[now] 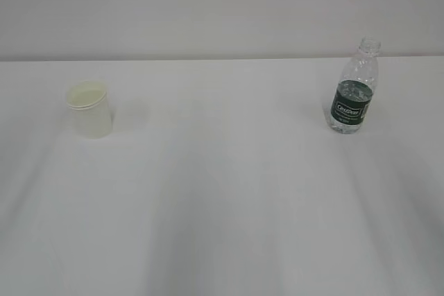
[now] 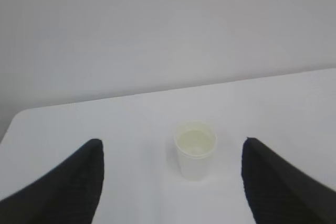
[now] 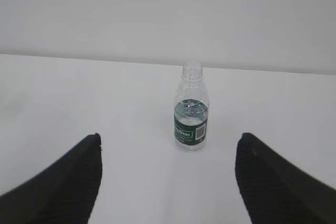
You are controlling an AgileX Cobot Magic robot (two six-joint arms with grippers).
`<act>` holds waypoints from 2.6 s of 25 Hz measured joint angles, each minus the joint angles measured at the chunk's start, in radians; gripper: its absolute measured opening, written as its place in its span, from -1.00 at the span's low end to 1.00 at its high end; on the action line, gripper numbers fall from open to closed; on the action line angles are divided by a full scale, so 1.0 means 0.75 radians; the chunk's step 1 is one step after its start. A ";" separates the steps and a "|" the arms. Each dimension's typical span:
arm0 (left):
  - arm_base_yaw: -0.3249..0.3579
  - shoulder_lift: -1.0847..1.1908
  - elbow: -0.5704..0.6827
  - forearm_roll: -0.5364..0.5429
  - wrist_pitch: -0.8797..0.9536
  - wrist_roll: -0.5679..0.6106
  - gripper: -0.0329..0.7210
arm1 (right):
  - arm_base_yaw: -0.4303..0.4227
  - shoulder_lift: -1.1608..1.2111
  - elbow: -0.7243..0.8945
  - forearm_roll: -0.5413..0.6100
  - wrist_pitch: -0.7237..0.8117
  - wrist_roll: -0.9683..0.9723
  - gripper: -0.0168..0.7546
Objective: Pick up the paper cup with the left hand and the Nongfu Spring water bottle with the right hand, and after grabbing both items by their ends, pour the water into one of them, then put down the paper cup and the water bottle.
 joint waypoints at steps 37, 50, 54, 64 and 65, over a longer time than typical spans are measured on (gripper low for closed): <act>-0.186 -0.393 -0.152 -0.213 0.895 0.111 0.57 | 0.000 -0.527 -0.057 -0.186 0.830 0.273 0.57; -0.186 -0.682 -0.152 -0.289 1.225 0.140 0.52 | 0.000 -0.659 -0.057 -0.189 1.118 0.279 0.57; -0.186 -0.685 -0.152 -0.293 1.322 0.143 0.52 | 0.000 -0.696 -0.057 -0.200 1.166 0.279 0.57; -0.189 -0.685 0.009 -0.293 1.354 0.146 0.52 | 0.000 -0.824 0.037 -0.209 1.220 0.296 0.57; -0.189 -0.685 0.028 -0.293 1.354 0.146 0.52 | 0.000 -0.840 0.046 -0.216 1.220 0.296 0.57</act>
